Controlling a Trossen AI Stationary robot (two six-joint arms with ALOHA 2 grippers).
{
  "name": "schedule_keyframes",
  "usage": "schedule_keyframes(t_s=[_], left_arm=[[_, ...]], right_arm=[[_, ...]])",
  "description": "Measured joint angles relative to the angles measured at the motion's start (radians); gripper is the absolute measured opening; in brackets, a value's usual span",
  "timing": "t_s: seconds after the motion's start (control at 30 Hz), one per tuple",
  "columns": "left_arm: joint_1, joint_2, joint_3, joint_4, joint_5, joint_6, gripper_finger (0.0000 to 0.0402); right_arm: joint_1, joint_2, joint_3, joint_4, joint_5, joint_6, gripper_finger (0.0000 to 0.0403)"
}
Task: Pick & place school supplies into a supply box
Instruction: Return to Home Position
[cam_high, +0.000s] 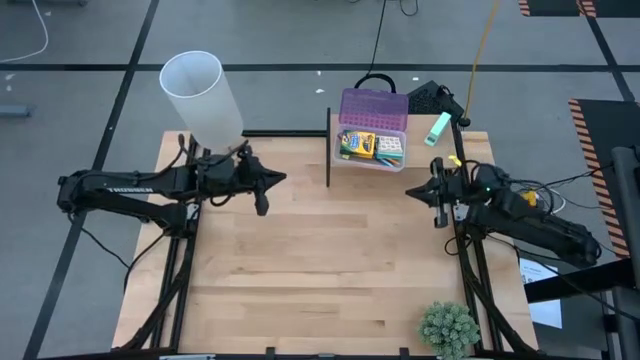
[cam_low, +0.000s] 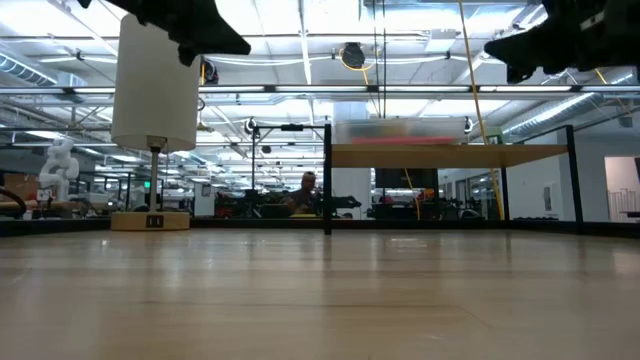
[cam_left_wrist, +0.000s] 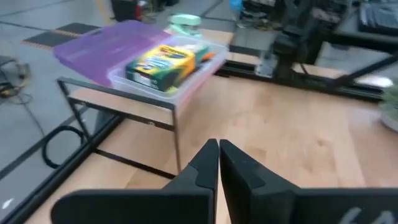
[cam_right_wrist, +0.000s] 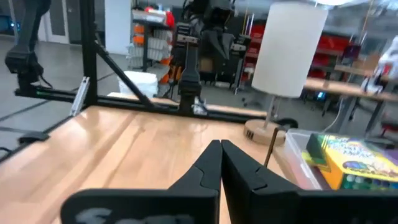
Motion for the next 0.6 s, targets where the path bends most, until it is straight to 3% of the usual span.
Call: schedule_keyframes(t_s=[0.27, 0.6], left_arm=[[-0.021, 0.000, 0.001, 0.014, -0.004, 0.055, 0.0006], [-0.055, 0.000, 0.001, 0.018, -0.017, 0.084, 0.0003]], right_arm=[[0.072, -0.051, -0.184, 0.283, 0.075, 0.060, 0.0000], [0.330, -0.068, -0.240, 0.306, 0.326, 0.020, 0.0000]])
